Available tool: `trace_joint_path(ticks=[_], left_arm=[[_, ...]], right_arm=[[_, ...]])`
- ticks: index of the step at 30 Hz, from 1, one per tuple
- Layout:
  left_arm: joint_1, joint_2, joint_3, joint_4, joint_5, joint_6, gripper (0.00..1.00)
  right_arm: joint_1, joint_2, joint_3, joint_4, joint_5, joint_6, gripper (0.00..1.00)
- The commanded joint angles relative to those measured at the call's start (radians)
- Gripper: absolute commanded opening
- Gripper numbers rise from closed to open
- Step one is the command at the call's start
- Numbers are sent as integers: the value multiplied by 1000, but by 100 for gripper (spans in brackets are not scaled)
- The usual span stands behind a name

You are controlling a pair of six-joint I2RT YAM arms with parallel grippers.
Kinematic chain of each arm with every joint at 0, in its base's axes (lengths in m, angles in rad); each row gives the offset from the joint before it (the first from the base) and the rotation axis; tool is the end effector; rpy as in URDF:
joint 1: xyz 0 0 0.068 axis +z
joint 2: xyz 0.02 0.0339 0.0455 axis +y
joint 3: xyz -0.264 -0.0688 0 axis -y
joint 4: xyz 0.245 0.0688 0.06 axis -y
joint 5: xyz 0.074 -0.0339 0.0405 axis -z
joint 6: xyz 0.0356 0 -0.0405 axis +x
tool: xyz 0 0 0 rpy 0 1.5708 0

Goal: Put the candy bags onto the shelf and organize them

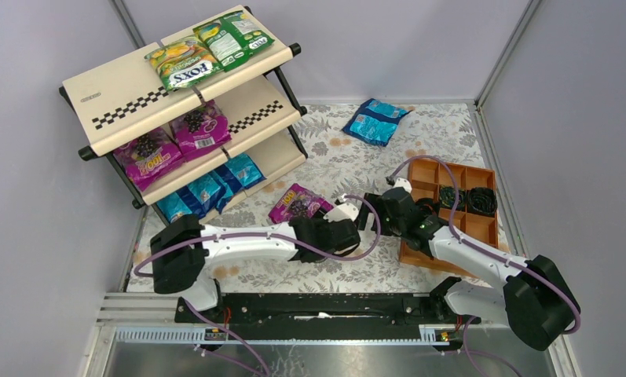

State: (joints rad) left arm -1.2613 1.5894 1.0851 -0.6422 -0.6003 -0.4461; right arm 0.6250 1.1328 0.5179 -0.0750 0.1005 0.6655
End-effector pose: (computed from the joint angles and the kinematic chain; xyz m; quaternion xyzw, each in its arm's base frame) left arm 0.1139 -0.2901 0.2174 0.3130 0.8820 0.0383 0.3500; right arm 0.1863 0.1300 0.1906 0.0397 0.9028 0.2198 0.3675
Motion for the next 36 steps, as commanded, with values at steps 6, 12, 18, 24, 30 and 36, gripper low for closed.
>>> trace_joint_path(ticks=[6,12,18,24,30,36], left_arm=[[-1,80,23,41,-76,52,46],[-1,102,-2,56,-109,39,47],[-1,138,-15,77,-147,38,37],[-1,149,-37,107,-204,39,32],[-1,180,-45,112,-214,42,45],[-1,166,-56,115,-221,41,17]], right_arm=[[-14,24,-30,105,-97,56,100],[-16,24,-16,103,-99,51,100],[-17,32,-8,98,-99,53,100],[-18,24,-4,87,-98,50,100],[-19,38,-8,99,-99,55,100],[-19,74,-20,147,-171,85,100]])
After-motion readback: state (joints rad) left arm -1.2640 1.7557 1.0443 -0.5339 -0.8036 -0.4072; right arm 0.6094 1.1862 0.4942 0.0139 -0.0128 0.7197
